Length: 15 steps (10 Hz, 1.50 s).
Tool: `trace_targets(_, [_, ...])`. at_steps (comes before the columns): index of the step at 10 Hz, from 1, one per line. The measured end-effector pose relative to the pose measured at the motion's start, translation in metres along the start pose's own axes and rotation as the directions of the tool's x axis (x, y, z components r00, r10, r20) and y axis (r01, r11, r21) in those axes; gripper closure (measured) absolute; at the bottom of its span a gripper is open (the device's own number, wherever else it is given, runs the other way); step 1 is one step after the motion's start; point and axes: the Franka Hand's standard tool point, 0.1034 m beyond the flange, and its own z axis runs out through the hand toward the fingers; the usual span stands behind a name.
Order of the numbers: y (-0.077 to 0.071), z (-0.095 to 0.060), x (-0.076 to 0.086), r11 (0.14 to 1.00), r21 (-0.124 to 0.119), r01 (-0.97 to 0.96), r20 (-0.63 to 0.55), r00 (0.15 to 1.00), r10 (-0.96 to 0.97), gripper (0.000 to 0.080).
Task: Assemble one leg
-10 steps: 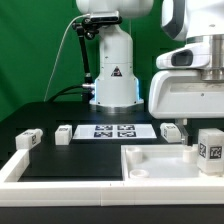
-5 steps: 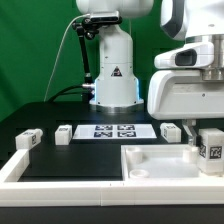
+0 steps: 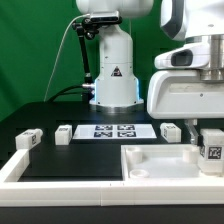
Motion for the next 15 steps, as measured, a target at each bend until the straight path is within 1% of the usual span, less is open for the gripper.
trace_targets(1, [-0.0006,0.0000,-0.0007,0.989,-0.004,-0.148,-0.003,0.989,0.148,0.0509])
trace_targets(3, [-0.0013,0.0007,-0.0011,0.935,-0.007,-0.355,-0.009,0.935,0.355,0.0509])
trace_targets(5, [-0.0011,0.0010,-0.0006,0.791,0.004,-0.612,-0.007,0.791,0.612,0.0509])
trace_targets(6, [-0.0006,0.0010,-0.0003,0.728,0.008,-0.685,-0.001,0.728,0.685,0.0509])
trace_targets(7, [0.0004,0.0012,0.0003,0.625,0.014,-0.781,0.010,0.625,0.780,0.0508])
trace_targets(10, [0.0001,0.0010,0.0008,0.424,0.018,-0.905,0.033,0.424,0.905,0.0508])
trace_targets(11, [-0.0009,0.0012,0.0005,0.331,0.017,-0.943,0.042,0.332,0.942,0.0508])
trace_targets(13, [-0.0010,0.0012,0.0005,0.213,0.013,-0.977,0.056,0.214,0.975,0.0508])
trace_targets(14, [-0.0011,0.0013,0.0003,0.190,0.012,-0.982,0.060,0.190,0.980,0.0508])
trace_targets(15, [-0.0014,0.0014,0.0002,0.221,0.013,-0.975,0.060,0.221,0.973,0.0434])
